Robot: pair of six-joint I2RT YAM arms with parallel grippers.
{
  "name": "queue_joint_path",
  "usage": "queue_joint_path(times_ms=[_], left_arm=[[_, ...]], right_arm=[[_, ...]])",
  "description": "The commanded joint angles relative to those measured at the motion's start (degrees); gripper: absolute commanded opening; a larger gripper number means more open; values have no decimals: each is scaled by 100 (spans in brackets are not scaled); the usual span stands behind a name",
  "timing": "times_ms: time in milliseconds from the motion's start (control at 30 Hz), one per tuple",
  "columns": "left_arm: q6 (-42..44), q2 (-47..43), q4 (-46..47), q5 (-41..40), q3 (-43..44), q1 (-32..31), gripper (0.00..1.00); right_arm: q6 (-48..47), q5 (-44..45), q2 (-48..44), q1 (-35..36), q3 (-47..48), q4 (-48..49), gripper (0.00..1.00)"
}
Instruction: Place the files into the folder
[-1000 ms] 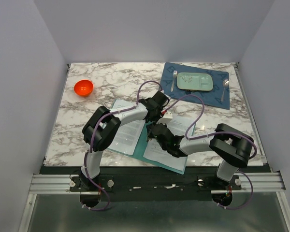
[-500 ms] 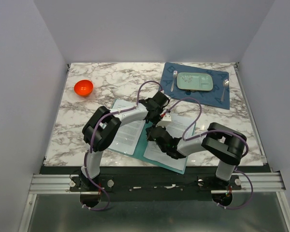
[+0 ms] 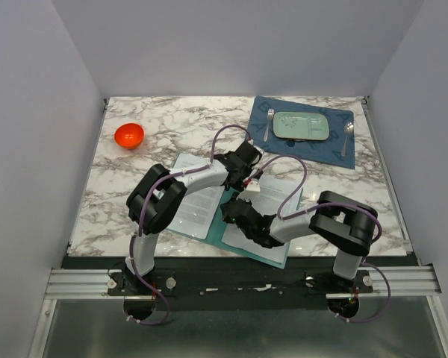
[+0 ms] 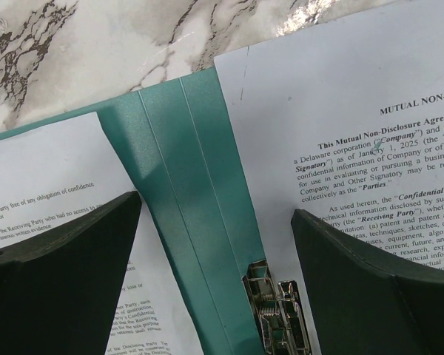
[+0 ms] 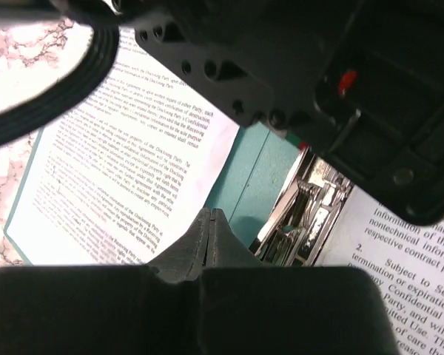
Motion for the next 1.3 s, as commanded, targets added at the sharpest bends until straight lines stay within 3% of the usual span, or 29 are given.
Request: queue_joint_path(times_ms=[0,833,1267], left_arm=[[55,312,-31,-149,-251,-34,99],[179,119,92,-123,-532,46,99],[310,-92,189,-79,-779,142,99]], right_arm=[[439,-155,179,141,-283,-1140,1],[2038,-93,486,-193,-740,-1098,1],[3339,-998,1128,-545,-845,-1274,1]])
